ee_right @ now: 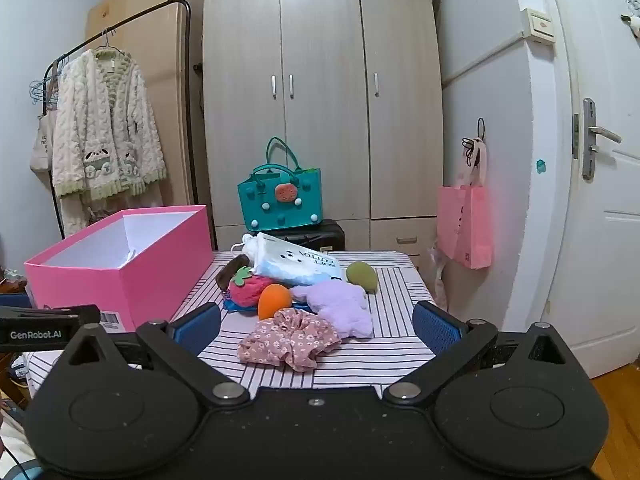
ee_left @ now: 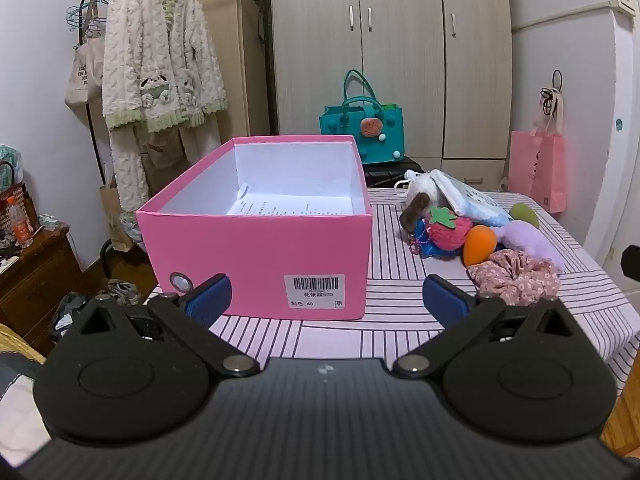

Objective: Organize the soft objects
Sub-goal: 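Move both tools toward the pile of soft items on the table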

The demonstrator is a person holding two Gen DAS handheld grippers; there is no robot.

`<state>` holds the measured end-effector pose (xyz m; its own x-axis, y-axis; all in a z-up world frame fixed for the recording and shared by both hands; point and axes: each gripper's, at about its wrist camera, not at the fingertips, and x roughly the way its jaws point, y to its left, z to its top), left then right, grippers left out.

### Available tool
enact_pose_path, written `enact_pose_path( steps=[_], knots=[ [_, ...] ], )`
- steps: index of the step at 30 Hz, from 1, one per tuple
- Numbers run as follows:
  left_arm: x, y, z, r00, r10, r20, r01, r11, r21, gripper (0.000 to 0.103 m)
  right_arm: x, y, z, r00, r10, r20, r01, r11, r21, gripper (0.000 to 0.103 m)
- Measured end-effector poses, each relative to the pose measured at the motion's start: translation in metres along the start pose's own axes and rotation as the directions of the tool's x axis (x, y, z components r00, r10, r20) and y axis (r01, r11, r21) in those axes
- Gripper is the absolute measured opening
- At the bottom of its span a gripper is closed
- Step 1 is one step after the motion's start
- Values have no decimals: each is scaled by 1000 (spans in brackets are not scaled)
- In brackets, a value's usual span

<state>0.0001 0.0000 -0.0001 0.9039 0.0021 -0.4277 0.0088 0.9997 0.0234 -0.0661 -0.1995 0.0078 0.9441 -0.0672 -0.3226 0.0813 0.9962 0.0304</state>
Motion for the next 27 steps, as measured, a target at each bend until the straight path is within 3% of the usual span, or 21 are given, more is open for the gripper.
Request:
enact_pose_path(
  steps=[27],
  knots=[
    [-2, -35, -8, 997, -73, -9, 73, 996, 44, 103, 2, -24, -10, 998, -57, -16, 57, 998, -42, 103]
  ],
)
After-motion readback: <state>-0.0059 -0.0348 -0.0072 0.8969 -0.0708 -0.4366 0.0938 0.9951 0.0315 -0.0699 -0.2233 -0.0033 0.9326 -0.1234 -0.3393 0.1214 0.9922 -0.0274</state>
